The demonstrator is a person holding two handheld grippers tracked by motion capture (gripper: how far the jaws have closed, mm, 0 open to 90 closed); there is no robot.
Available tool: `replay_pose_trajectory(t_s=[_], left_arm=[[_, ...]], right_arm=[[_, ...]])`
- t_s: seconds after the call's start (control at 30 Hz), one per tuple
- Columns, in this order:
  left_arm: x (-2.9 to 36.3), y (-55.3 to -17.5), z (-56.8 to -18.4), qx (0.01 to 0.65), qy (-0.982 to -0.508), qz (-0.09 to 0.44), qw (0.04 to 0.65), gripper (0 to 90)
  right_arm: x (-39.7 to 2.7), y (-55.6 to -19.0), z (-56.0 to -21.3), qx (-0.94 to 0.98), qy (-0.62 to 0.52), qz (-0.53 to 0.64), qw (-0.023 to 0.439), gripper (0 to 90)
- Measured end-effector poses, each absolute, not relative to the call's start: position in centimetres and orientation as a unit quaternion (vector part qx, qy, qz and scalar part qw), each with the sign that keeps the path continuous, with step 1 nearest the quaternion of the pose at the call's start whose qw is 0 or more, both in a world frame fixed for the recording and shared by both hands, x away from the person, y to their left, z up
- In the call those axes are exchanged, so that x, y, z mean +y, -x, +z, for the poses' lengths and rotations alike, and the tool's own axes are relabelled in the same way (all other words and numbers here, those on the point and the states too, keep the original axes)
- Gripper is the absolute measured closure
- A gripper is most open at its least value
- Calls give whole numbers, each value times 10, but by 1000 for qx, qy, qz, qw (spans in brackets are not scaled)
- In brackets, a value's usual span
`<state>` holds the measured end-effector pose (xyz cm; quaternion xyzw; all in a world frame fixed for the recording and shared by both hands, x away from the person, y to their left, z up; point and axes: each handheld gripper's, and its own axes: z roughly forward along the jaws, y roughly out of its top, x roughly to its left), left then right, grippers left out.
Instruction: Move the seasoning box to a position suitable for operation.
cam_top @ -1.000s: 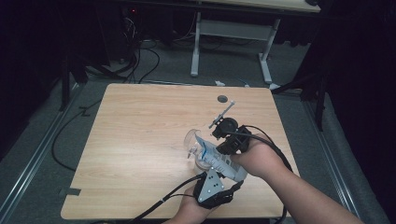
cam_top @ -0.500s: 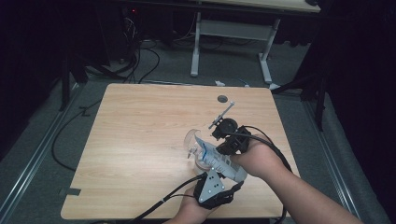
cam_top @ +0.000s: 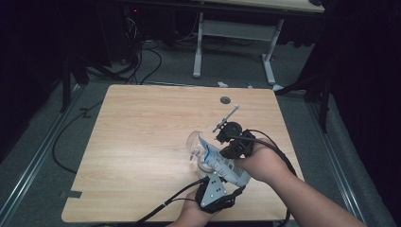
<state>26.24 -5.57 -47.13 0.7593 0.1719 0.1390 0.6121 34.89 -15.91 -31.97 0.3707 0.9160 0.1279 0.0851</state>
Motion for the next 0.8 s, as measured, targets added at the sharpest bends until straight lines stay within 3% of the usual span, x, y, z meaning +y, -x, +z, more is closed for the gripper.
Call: replay_pose_trajectory(t_s=[0.8], left_arm=[[-53, -262, -480, 167, -768, 137, 603, 563]], right_arm=[[-164, -346, -323, 915, -374, 127, 78, 890]])
